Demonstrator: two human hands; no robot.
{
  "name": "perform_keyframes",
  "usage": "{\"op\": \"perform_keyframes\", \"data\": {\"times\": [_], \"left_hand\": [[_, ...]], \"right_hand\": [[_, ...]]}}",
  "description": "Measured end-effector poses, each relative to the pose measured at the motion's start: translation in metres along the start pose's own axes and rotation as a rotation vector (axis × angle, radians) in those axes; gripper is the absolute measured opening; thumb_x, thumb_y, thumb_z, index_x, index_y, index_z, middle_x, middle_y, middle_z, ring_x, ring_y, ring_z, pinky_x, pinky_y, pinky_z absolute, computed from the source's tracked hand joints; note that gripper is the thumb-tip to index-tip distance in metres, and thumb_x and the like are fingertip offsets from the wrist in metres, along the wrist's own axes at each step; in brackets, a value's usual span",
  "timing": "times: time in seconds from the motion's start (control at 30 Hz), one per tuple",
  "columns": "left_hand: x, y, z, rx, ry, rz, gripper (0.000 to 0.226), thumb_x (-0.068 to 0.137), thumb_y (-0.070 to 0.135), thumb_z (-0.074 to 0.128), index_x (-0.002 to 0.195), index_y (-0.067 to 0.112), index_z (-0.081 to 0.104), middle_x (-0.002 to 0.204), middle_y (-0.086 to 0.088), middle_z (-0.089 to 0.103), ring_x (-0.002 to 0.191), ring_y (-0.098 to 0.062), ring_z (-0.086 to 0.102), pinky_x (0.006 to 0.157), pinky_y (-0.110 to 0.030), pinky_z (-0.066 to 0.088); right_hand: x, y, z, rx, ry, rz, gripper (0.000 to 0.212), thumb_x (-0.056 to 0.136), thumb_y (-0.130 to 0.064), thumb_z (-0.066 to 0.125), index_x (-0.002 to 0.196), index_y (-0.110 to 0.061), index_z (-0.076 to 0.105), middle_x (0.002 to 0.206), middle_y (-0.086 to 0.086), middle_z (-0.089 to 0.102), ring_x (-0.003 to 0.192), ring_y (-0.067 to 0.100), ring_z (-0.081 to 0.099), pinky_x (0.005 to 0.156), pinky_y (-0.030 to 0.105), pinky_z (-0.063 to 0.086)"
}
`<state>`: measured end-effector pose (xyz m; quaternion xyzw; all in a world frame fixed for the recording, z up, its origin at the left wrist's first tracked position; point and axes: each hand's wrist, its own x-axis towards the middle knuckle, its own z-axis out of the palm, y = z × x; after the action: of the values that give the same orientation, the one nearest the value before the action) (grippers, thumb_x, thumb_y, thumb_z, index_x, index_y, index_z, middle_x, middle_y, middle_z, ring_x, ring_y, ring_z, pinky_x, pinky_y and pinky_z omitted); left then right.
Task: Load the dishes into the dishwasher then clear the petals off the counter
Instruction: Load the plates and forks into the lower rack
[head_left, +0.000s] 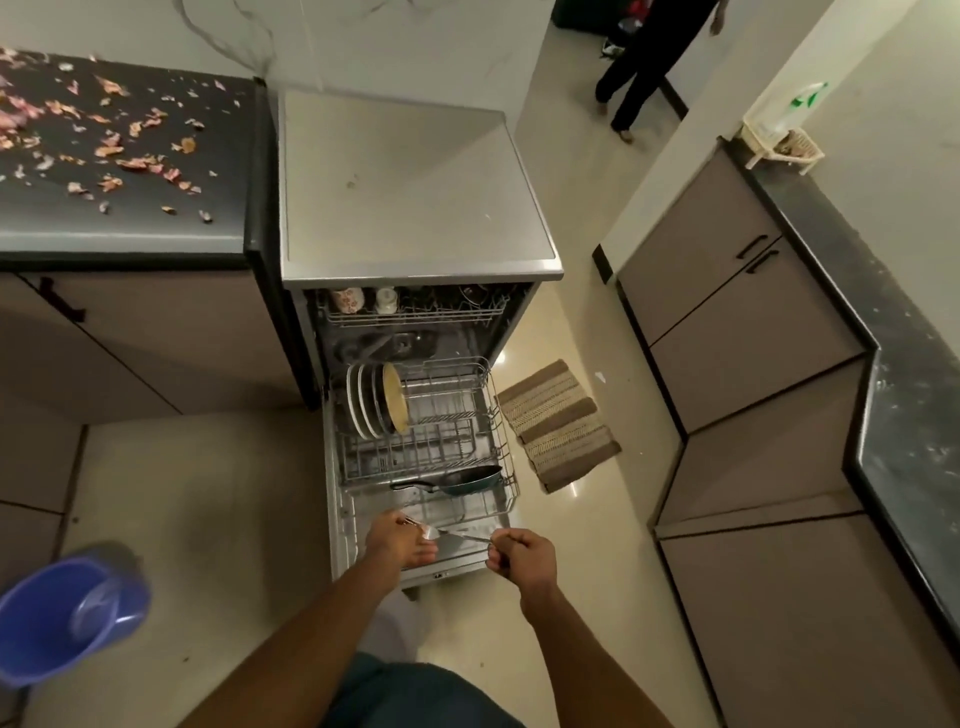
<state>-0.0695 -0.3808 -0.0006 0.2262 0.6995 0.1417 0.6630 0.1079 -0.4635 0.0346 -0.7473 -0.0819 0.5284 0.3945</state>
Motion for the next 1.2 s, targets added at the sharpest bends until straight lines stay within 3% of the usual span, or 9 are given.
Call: {"op": "perform_keyframes", "data": {"times": [0.23, 0.4, 0.6, 0.77, 0.9, 0.97, 1.03, 1.1, 1.2], "left_hand": [[0.021, 0.033, 0.058, -0.016, 0.025, -0.079, 0.013, 0.101, -0.007, 0.048, 0.091, -0.003, 0.054, 0.066, -0.022, 0.061, 0.036, -0.019, 0.059, 0.036, -0.030, 0.052], [0.058, 0.055, 0.079, -0.065, 0.033, -0.154, 0.016, 0.102, -0.001, 0.050, 0.104, -0.013, 0.061, 0.069, -0.023, 0.065, 0.043, -0.023, 0.064, 0.041, -0.031, 0.056], [0.149, 0.067, 0.088, -0.160, 0.111, -0.220, 0.014, 0.101, 0.005, 0.055, 0.106, -0.007, 0.062, 0.078, -0.023, 0.070, 0.061, -0.028, 0.069, 0.051, -0.035, 0.058], [0.238, 0.065, 0.104, -0.261, 0.209, -0.201, 0.011, 0.099, 0.006, 0.059, 0.093, 0.000, 0.065, 0.077, -0.018, 0.070, 0.062, -0.026, 0.068, 0.055, -0.035, 0.058], [0.321, 0.047, 0.125, -0.321, 0.209, -0.218, 0.013, 0.099, 0.009, 0.061, 0.096, -0.002, 0.067, 0.072, -0.017, 0.071, 0.056, -0.022, 0.066, 0.048, -0.030, 0.058], [0.364, 0.033, 0.136, -0.342, 0.200, -0.248, 0.020, 0.101, 0.012, 0.059, 0.088, -0.002, 0.064, 0.055, -0.010, 0.067, 0.044, -0.016, 0.063, 0.043, -0.028, 0.056], [0.405, 0.025, 0.143, -0.351, 0.208, -0.266, 0.026, 0.102, 0.007, 0.055, 0.078, 0.000, 0.058, 0.046, -0.007, 0.063, 0.038, -0.013, 0.060, 0.038, -0.025, 0.053], [0.444, 0.017, 0.149, -0.346, 0.229, -0.257, 0.026, 0.101, 0.004, 0.055, 0.075, 0.001, 0.056, 0.056, -0.012, 0.065, 0.043, -0.017, 0.062, 0.042, -0.028, 0.055], [0.491, 0.013, 0.154, -0.298, 0.248, -0.218, 0.015, 0.101, 0.001, 0.052, 0.087, 0.001, 0.057, 0.053, -0.012, 0.063, 0.036, -0.014, 0.060, 0.039, -0.028, 0.053]], "right_hand": [[0.067, -0.035, -0.033, -0.117, 0.067, 0.051, 0.007, 0.089, 0.008, 0.069, 0.091, 0.004, 0.075, 0.078, 0.022, 0.071, 0.068, 0.028, 0.067, 0.081, 0.046, 0.064], [0.118, -0.063, -0.028, -0.137, 0.054, 0.063, 0.007, 0.090, 0.006, 0.069, 0.094, 0.002, 0.074, 0.081, 0.023, 0.072, 0.068, 0.028, 0.066, 0.078, 0.045, 0.065], [0.215, -0.065, -0.002, -0.185, -0.074, 0.145, 0.007, 0.090, 0.004, 0.070, 0.092, 0.011, 0.071, 0.073, 0.021, 0.066, 0.068, 0.029, 0.061, 0.079, 0.047, 0.062], [0.309, -0.055, 0.024, -0.270, -0.161, 0.132, 0.005, 0.094, -0.001, 0.070, 0.093, 0.004, 0.070, 0.073, 0.019, 0.065, 0.065, 0.026, 0.060, 0.060, 0.033, 0.057], [0.393, -0.037, 0.036, -0.558, -0.243, -0.088, 0.014, 0.087, -0.013, 0.082, 0.099, -0.010, 0.074, 0.082, 0.005, 0.076, 0.068, 0.013, 0.073, 0.070, 0.029, 0.062], [0.435, -0.023, 0.040, -0.747, -0.288, -0.193, 0.020, 0.086, -0.014, 0.083, 0.104, -0.016, 0.075, 0.091, -0.002, 0.077, 0.072, -0.001, 0.071, 0.067, 0.011, 0.056], [0.474, -0.007, 0.046, -0.905, -0.312, -0.327, 0.017, 0.090, -0.018, 0.078, 0.106, -0.021, 0.076, 0.099, -0.007, 0.074, 0.081, -0.001, 0.068, 0.066, 0.003, 0.046], [0.512, 0.010, 0.050, -1.129, -0.323, -0.527, 0.013, 0.094, -0.026, 0.073, 0.106, -0.026, 0.077, 0.103, -0.013, 0.068, 0.090, 0.005, 0.064, 0.070, 0.005, 0.040], [0.564, 0.033, 0.060, -1.366, -0.340, -0.842, 0.016, 0.099, -0.032, 0.066, 0.105, -0.022, 0.077, 0.112, -0.003, 0.066, 0.103, 0.016, 0.062, 0.077, 0.028, 0.052]]}}
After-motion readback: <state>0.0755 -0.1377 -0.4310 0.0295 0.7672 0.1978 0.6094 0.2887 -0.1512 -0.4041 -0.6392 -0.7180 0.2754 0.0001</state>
